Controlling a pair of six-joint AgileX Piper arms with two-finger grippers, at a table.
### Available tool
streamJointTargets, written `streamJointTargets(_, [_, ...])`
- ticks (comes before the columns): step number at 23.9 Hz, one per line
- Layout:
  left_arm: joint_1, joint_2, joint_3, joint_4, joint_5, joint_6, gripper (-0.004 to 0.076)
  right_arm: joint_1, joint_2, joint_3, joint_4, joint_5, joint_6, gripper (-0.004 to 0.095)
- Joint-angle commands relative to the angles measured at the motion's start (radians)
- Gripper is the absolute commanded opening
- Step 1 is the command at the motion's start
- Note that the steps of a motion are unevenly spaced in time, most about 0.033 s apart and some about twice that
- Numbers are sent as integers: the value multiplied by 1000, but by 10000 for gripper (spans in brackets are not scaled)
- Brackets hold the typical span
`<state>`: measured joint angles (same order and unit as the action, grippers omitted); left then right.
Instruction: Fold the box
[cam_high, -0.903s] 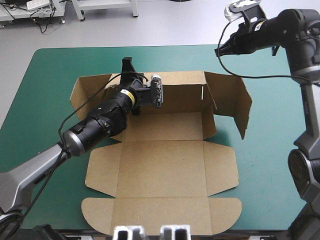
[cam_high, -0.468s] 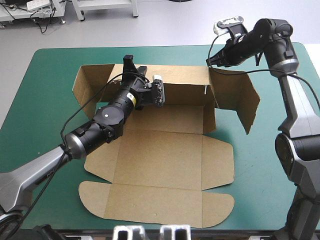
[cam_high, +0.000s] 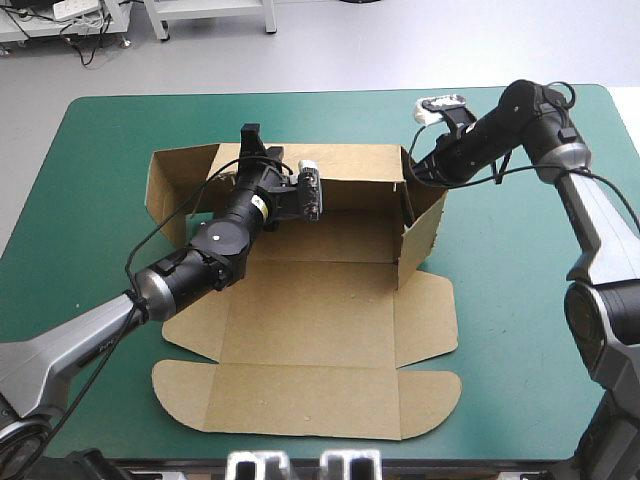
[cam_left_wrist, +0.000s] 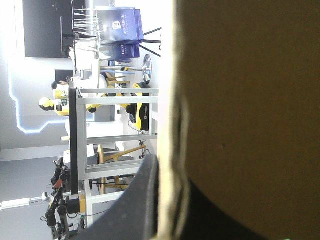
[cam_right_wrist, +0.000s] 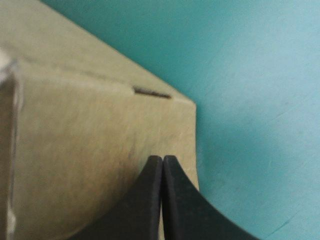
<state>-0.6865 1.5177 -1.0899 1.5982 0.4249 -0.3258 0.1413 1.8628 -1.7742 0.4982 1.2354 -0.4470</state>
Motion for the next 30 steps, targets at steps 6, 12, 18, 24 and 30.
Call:
streamJointTargets(6, [-1, -47, 44, 76, 8, -8, -10, -5, -181, 224, 143, -126, -261, -24])
streamJointTargets(12, [-12, -51, 94, 112, 12, -31, -10, -5, -278, 408, 316, -343, -525, -24])
streamJointTargets(18, [-12, -51, 94, 126, -10, -72, -10, -5, -372, 673, 539, -487, -896, -24])
streamJointTargets(24, [-14, -60, 94, 121, -20, -57, -10, -5, -403, 795, 515, -443, -1046, 111])
streamJointTargets(30, [-35, -72, 94, 106, -29, -57, 12, 0, -422, 779, 579, -414, -1053, 922])
